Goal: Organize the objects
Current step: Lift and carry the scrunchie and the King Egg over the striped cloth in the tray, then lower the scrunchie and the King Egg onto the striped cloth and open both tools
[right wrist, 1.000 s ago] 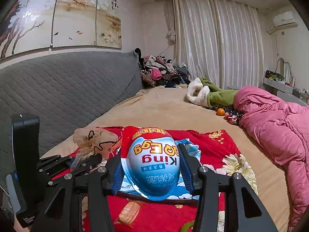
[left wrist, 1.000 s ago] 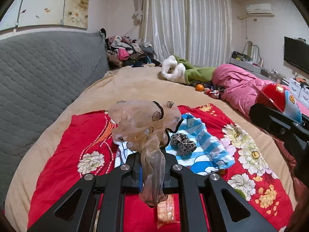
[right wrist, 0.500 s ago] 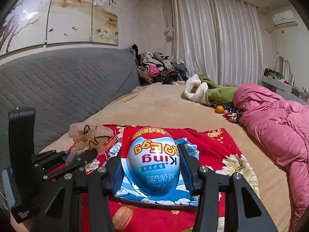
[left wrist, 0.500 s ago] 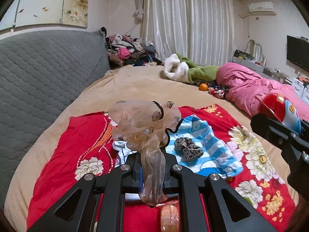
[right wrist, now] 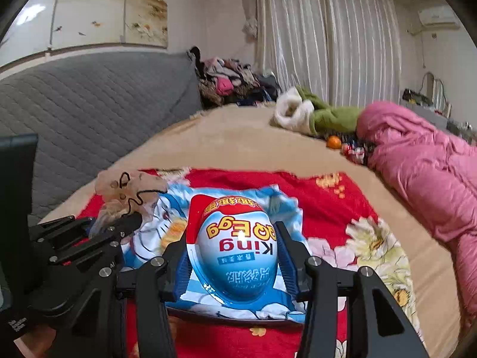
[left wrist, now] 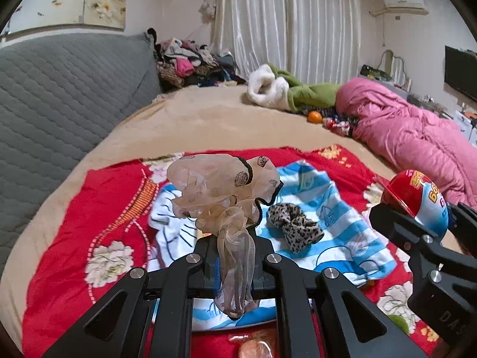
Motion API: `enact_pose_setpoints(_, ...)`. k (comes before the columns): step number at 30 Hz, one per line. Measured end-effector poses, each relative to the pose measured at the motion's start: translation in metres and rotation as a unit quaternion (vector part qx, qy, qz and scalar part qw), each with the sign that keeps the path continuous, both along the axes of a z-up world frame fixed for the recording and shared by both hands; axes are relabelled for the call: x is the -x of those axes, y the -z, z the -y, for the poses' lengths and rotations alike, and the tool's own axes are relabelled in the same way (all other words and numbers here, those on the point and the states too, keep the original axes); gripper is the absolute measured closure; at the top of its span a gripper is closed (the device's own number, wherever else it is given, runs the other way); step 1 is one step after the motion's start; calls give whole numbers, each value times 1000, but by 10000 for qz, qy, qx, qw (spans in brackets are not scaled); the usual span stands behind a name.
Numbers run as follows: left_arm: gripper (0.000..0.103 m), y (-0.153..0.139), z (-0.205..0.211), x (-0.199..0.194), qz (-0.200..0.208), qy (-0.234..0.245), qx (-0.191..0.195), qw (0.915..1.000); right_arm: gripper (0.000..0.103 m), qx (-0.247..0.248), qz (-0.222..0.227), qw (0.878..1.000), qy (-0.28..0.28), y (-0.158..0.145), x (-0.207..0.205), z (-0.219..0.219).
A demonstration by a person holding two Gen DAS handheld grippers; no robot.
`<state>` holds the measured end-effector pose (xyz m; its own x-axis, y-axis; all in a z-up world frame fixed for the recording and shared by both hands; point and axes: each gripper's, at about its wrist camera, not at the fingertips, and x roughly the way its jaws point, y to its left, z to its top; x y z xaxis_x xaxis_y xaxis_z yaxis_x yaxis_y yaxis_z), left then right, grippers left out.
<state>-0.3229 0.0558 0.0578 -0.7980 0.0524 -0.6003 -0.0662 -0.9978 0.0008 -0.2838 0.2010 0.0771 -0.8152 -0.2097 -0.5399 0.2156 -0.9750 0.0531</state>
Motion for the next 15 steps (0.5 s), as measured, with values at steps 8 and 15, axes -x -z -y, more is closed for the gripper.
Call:
enact_pose_setpoints(8, 91, 37, -11, 25, 273, 84, 31, 9996, 53, -33, 397, 9991, 121, 45, 28, -8)
enact_pose_setpoints(15, 91, 60, -24, 38, 450, 179, 169, 9987, 53, -116, 586, 9981, 125, 69, 41, -9)
